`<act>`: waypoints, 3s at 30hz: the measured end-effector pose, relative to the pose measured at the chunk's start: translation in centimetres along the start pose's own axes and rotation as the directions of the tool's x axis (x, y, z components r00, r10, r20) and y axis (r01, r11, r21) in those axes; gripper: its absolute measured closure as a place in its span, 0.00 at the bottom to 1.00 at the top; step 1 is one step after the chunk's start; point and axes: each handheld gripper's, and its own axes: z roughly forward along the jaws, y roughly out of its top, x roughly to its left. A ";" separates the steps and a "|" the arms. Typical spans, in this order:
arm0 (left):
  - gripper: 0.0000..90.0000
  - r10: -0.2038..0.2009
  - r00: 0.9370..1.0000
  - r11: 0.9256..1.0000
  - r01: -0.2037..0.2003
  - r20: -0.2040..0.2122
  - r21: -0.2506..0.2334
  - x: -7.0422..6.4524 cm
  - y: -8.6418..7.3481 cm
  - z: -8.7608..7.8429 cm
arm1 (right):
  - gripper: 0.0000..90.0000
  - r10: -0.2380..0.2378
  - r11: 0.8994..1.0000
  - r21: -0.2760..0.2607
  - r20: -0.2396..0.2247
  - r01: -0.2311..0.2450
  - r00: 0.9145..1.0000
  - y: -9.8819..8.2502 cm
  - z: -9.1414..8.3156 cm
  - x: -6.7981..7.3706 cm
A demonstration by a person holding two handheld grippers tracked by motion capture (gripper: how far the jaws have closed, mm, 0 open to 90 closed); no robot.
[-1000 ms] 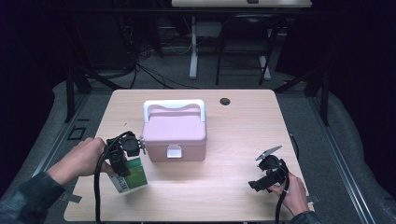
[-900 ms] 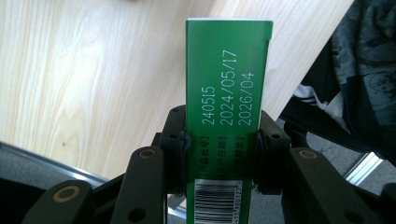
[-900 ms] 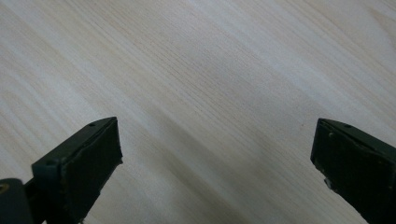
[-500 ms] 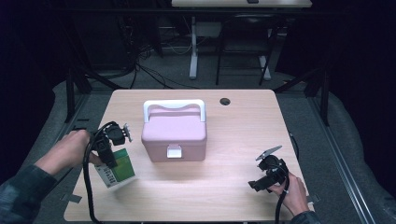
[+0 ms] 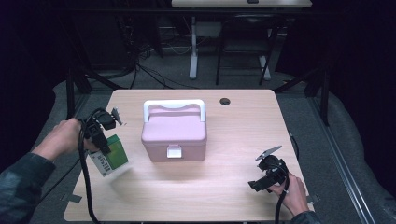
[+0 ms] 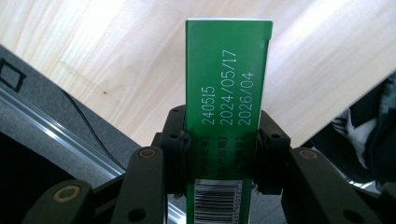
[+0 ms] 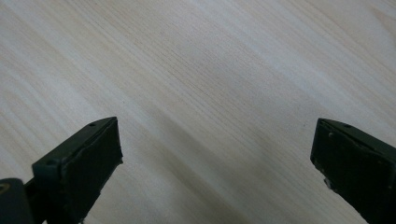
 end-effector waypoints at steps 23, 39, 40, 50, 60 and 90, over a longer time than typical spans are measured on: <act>0.70 -0.158 0.987 0.987 0.158 -0.006 0.010 5.3 2.4 1.5 | 0.02 0.002 1.000 0.000 -0.001 -0.002 1.000 0.0 0.0 -0.1; 0.70 -0.215 0.976 0.977 0.215 0.019 0.006 6.8 3.2 3.1 | 0.02 0.002 1.000 0.001 0.000 -0.002 1.000 0.0 0.1 0.0; 0.70 -0.221 0.975 0.975 0.221 0.025 -0.002 6.9 3.2 3.3 | 0.02 0.007 1.000 0.001 -0.004 -0.007 1.000 0.0 0.1 0.0; 0.70 -0.243 0.969 0.970 0.244 0.041 -0.018 7.4 3.4 4.2 | 0.02 0.002 1.000 -0.002 0.000 -0.002 1.000 -0.1 0.1 0.0; 0.68 -0.263 0.963 0.963 0.266 0.064 -0.036 7.9 2.6 4.4 | 0.02 0.001 1.000 0.001 -0.001 -0.001 1.000 0.0 0.0 0.0; 0.08 -0.282 0.954 0.947 0.294 0.106 -0.127 8.4 1.7 3.6 | 0.02 0.003 1.000 0.001 -0.001 -0.003 1.000 0.0 0.1 0.0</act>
